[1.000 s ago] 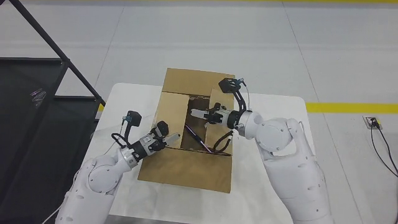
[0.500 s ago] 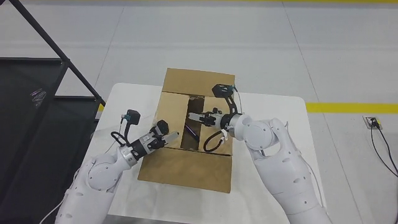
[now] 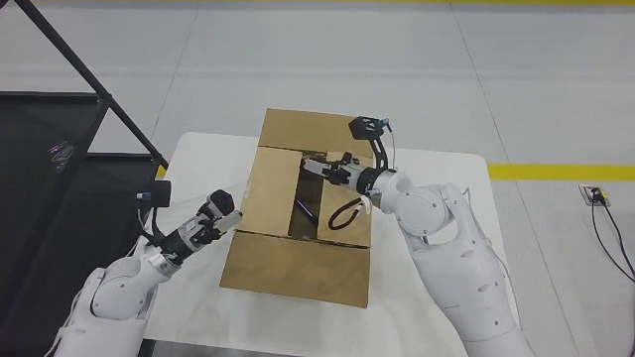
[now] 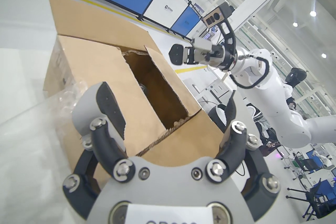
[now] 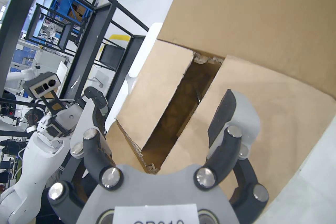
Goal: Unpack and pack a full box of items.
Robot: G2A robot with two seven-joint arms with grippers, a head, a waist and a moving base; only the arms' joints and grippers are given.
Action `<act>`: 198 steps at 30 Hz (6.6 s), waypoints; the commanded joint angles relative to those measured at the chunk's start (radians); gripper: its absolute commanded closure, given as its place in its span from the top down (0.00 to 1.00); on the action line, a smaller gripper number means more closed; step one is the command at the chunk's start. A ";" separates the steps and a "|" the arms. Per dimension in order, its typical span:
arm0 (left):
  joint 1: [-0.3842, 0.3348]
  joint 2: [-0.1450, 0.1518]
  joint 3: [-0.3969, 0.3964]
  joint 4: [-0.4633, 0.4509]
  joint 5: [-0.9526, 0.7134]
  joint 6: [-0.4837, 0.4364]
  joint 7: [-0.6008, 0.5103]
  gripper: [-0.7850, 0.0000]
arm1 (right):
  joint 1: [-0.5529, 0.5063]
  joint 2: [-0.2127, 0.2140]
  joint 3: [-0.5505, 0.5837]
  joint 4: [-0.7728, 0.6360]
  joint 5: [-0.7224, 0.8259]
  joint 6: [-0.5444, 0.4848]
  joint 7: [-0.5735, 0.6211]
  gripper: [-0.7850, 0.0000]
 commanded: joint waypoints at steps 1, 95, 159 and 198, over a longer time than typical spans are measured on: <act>0.035 0.014 -0.037 0.016 -0.015 -0.026 -0.069 1.00 | 0.000 0.002 0.000 -0.014 -0.024 0.013 0.001 1.00; -0.263 0.114 0.512 0.083 0.002 0.114 0.228 1.00 | 0.228 0.031 0.053 0.409 0.467 -0.010 0.264 1.00; -0.368 -0.012 0.365 0.756 -0.745 0.251 0.180 1.00 | 0.147 0.068 -0.042 0.350 0.567 0.061 0.211 1.00; -0.074 0.051 0.059 -0.095 -0.215 0.212 0.457 1.00 | 0.116 0.104 -0.014 0.262 0.591 0.022 0.170 1.00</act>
